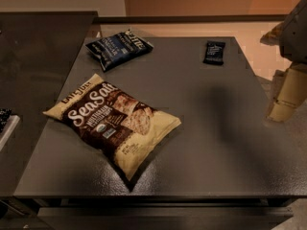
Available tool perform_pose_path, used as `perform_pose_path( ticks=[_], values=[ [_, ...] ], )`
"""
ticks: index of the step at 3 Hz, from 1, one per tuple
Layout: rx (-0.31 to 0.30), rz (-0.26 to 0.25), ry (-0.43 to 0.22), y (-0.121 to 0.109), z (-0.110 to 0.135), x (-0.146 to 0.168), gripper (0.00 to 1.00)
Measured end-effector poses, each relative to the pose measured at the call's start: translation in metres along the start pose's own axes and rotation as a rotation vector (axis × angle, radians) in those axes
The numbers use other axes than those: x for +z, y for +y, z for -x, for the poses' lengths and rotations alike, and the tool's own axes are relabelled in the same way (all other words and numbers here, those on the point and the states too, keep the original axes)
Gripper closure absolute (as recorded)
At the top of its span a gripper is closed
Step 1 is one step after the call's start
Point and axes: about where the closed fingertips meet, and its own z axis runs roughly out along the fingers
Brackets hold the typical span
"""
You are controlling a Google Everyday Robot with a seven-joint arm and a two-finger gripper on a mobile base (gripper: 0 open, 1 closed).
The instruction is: Pick brown chip bag
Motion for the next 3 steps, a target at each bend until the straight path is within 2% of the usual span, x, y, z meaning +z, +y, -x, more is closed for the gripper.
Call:
perform_pose_path(
  ticks=[1, 2, 3],
  values=[
    [0.000, 0.000, 0.000, 0.000, 0.000, 0.000, 0.00],
    [-0.032, 0.007, -0.031, 0.003, 0.016, 0.001, 0.00],
    [-0.079, 0.030, -0.096, 0.011, 0.043, 0.007, 0.00]
  ],
)
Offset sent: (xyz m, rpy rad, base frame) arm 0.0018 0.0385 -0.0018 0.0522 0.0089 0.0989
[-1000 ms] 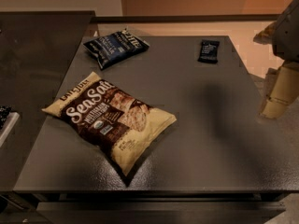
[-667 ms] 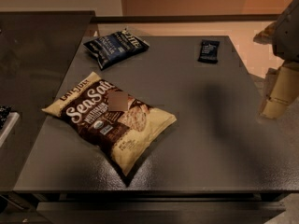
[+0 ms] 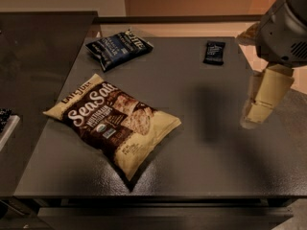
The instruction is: Pick brown chip bag
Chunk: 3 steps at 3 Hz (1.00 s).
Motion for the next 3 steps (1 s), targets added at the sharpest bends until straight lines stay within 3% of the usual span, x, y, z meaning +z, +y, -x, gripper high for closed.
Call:
perform_pose_path(
  ticks=[3],
  values=[
    [-0.147, 0.086, -0.139, 0.029, 0.080, 0.054, 0.00]
  ],
)
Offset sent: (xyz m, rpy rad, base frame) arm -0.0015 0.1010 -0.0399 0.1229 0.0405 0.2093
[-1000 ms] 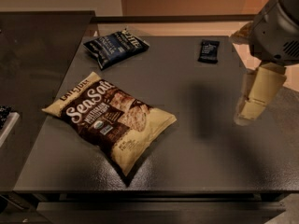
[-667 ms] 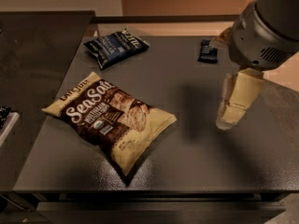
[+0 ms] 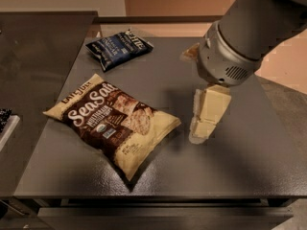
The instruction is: Pick brown chip bag
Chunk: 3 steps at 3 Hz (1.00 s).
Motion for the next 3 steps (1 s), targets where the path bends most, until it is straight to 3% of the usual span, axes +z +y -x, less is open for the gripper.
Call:
perform_pose_path(
  ticks=[3],
  values=[
    [-0.082, 0.100, -0.045, 0.001, 0.034, 0.058, 0.00]
  ],
)
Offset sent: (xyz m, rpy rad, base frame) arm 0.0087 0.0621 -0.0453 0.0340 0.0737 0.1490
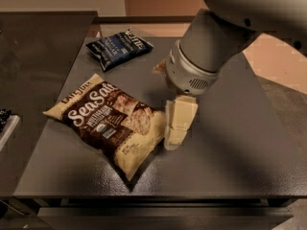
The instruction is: Pick brown chip bag
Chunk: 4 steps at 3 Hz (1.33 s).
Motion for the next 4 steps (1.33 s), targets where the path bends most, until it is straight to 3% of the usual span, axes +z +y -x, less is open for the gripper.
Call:
perform_pose_path(
  ticks=[4],
  values=[
    [-0.007, 0.070, -0.013, -0.007, 0.006, 0.061, 0.00]
  ],
)
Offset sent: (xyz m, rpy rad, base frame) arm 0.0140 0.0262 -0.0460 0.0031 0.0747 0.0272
